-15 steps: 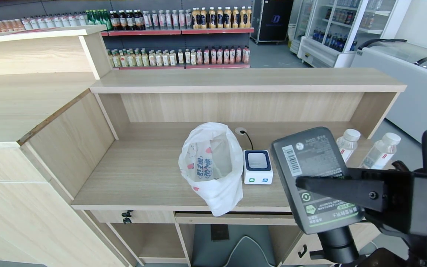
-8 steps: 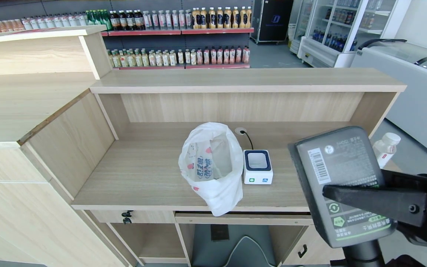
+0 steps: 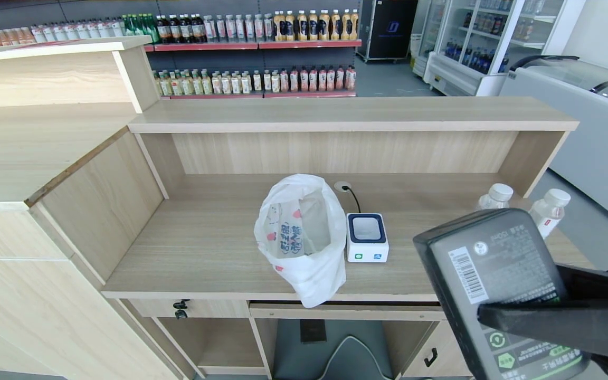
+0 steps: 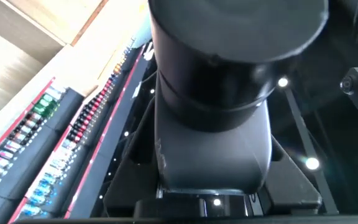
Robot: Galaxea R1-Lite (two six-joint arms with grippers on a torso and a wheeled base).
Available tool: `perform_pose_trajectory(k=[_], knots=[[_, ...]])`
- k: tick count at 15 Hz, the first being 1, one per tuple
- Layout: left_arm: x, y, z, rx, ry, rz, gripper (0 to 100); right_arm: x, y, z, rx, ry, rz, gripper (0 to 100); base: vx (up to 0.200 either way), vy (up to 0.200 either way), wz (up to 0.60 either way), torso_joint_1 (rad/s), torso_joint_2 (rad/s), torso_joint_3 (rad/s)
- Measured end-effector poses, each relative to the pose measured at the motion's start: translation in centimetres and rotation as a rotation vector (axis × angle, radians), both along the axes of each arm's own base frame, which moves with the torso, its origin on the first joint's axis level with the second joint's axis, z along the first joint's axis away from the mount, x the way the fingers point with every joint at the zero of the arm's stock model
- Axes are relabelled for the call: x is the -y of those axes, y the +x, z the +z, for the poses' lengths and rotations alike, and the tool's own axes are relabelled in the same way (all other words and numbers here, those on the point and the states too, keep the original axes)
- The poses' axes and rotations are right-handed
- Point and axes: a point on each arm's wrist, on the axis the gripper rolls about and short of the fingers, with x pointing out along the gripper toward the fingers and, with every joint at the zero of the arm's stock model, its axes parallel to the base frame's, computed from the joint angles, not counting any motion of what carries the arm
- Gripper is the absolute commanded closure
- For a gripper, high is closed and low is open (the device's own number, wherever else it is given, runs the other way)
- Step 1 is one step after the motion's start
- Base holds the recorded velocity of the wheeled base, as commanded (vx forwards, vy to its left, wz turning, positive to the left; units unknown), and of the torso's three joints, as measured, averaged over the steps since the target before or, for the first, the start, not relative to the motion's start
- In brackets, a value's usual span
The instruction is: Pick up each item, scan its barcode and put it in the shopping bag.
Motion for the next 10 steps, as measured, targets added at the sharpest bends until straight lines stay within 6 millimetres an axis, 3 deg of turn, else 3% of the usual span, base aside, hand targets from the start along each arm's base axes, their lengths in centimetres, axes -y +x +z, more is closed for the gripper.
perform_pose_trajectory(k=[7, 10], knots=[[0.0, 0.0, 0.0, 0.000, 0.000, 0.000, 0, 0.7, -0.4, 0.6, -0.034, 0.025, -0.014, 100, 0.000, 0.000, 0.00, 0.000, 0.00, 0.000], [0.0, 0.0, 0.0, 0.000, 0.000, 0.000, 0, 2.5, 1.5, 0.0, -0.565, 0.173, -0.349, 100, 0.000, 0.000, 0.00, 0.000, 0.00, 0.000]])
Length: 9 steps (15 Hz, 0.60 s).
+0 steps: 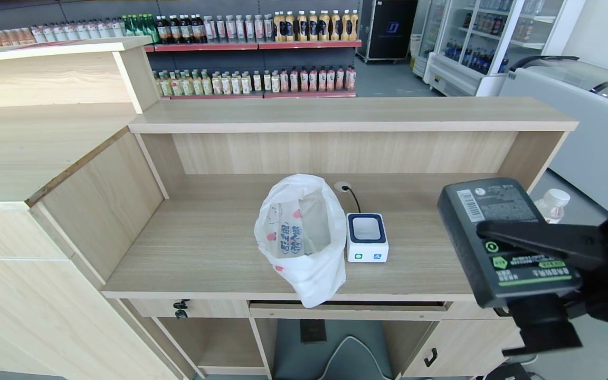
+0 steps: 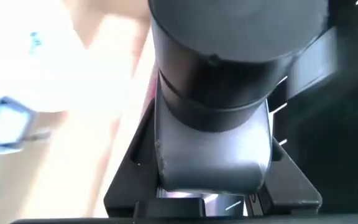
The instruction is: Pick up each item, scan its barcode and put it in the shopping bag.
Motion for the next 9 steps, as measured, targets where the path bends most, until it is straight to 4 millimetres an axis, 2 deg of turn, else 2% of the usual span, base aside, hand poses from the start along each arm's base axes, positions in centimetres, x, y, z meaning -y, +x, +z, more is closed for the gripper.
perform_pose_trajectory(k=[2, 5, 6, 9], knots=[[0.0, 0.0, 0.0, 0.000, 0.000, 0.000, 0, 2.0, 1.1, -0.8, -0.409, 0.246, -0.345, 100, 0.000, 0.000, 0.00, 0.000, 0.00, 0.000], [0.0, 0.0, 0.0, 0.000, 0.000, 0.000, 0, 6.2, 0.7, -1.3, -0.623, 0.539, -0.745, 100, 0.000, 0.000, 0.00, 0.000, 0.00, 0.000], [0.0, 0.0, 0.0, 0.000, 0.000, 0.000, 0, 6.9, 0.2, -1.5, -0.657, 0.595, -0.806, 100, 0.000, 0.000, 0.00, 0.000, 0.00, 0.000], [0.0, 0.0, 0.0, 0.000, 0.000, 0.000, 0, 7.5, -1.3, -2.1, -0.746, 0.634, -0.849, 100, 0.000, 0.000, 0.60, -0.002, 0.00, 0.004]])
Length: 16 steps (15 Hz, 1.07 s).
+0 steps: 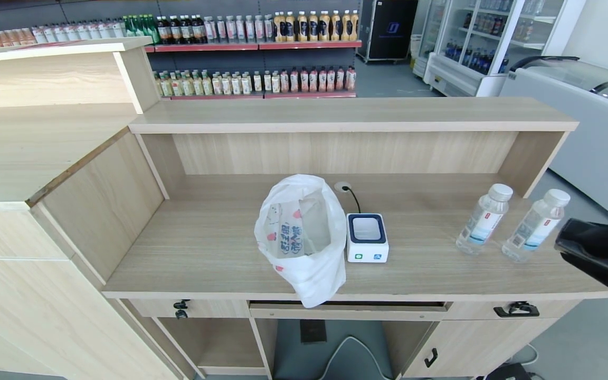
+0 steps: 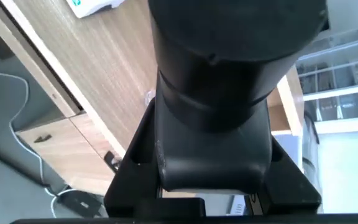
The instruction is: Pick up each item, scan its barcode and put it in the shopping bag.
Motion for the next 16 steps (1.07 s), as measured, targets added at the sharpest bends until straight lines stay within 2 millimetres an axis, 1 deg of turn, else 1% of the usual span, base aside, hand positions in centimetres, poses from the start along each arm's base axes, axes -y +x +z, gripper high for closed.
perform_pose_trajectory(k=[1, 3, 4, 6, 8, 10, 11, 12, 14, 16], knots=[[0.0, 0.0, 0.0, -0.001, 0.000, -0.001, 0, 0.0, -0.4, 0.2, -0.002, 0.044, -0.005, 100, 0.000, 0.000, 0.60, 0.002, 0.00, 0.007], [0.0, 0.0, 0.0, 0.000, 0.000, 0.000, 0, 0.0, -0.5, 1.6, 0.022, 0.155, -0.036, 100, 0.000, 0.000, 0.60, 0.007, 0.00, 0.000], [0.0, 0.0, 0.0, 0.000, 0.000, 0.000, 0, 0.1, -0.3, 2.8, 0.051, 0.235, -0.086, 100, 0.000, 0.000, 0.60, -0.002, 0.01, -0.002], [0.0, 0.0, 0.0, 0.000, 0.000, 0.000, 0, 0.4, 0.9, 3.8, 0.048, 0.375, -0.237, 100, 0.000, 0.000, 0.60, 0.000, 0.00, 0.005], [0.0, 0.0, 0.0, 0.000, 0.000, 0.000, 0, 0.4, 3.2, 3.9, -0.007, 0.562, -0.327, 100, 0.000, 0.000, 0.00, 0.000, 0.00, 0.000], [0.0, 0.0, 0.0, 0.000, 0.000, 0.000, 0, 0.4, 6.6, 3.4, -0.113, 0.833, -0.369, 100, 0.000, 0.000, 0.00, 0.000, 0.00, 0.000], [0.0, 0.0, 0.0, -0.001, 0.000, -0.001, 0, 0.5, 8.4, 3.1, -0.155, 0.998, -0.386, 100, 0.000, 0.000, 0.00, 0.000, 0.00, 0.000], [0.0, 0.0, 0.0, 0.000, 0.000, 0.000, 0, 0.7, 10.4, 2.2, -0.218, 1.118, -0.413, 100, 0.000, 0.000, 0.00, 0.000, 0.00, 0.000], [0.0, 0.0, 0.0, 0.000, 0.000, 0.000, 0, 1.2, 13.5, 0.3, -0.327, 1.232, -0.410, 100, 0.000, 0.000, 0.00, 0.000, 0.00, 0.000], [0.0, 0.0, 0.0, 0.000, 0.000, 0.000, 0, 1.9, 15.3, -1.7, -0.454, 1.278, -0.373, 100, 0.000, 0.000, 0.00, 0.000, 0.00, 0.000]])
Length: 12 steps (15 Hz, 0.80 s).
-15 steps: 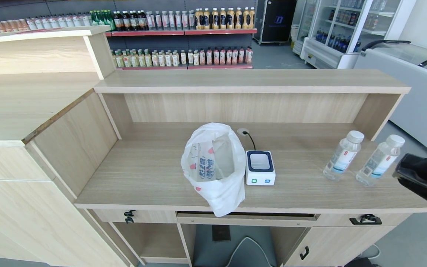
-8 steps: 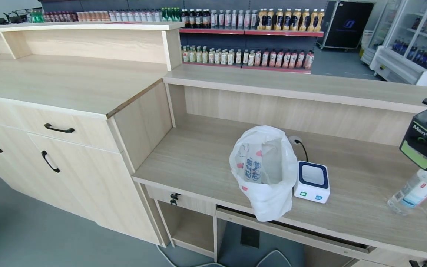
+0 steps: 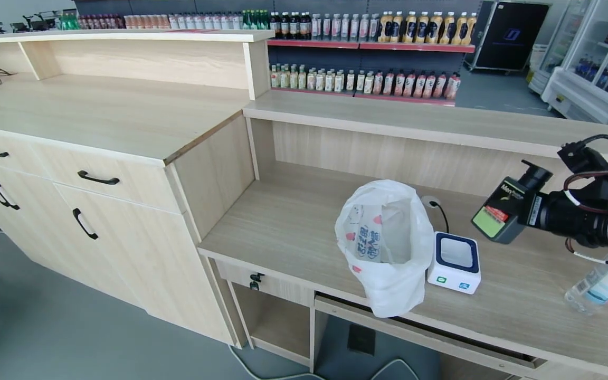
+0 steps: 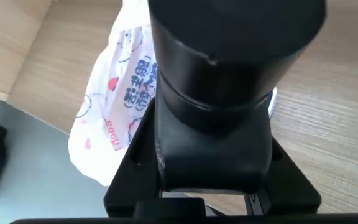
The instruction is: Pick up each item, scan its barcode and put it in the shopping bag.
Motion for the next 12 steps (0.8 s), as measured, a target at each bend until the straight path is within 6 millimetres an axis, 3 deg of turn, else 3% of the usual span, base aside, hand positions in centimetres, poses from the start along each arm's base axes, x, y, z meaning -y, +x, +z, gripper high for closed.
perform_pose_trajectory(k=[3, 12], knots=[[0.0, 0.0, 0.0, 0.000, 0.000, 0.000, 0, 0.9, 1.3, -2.4, -0.068, 0.022, 0.074, 100, 0.000, 0.000, 0.00, 0.000, 0.00, 0.000], [0.0, 0.0, 0.0, 0.000, 0.000, 0.000, 0, 1.7, 4.3, -6.2, -0.072, -0.005, 0.157, 100, 0.000, 0.000, 0.00, 0.000, 0.00, 0.000]])
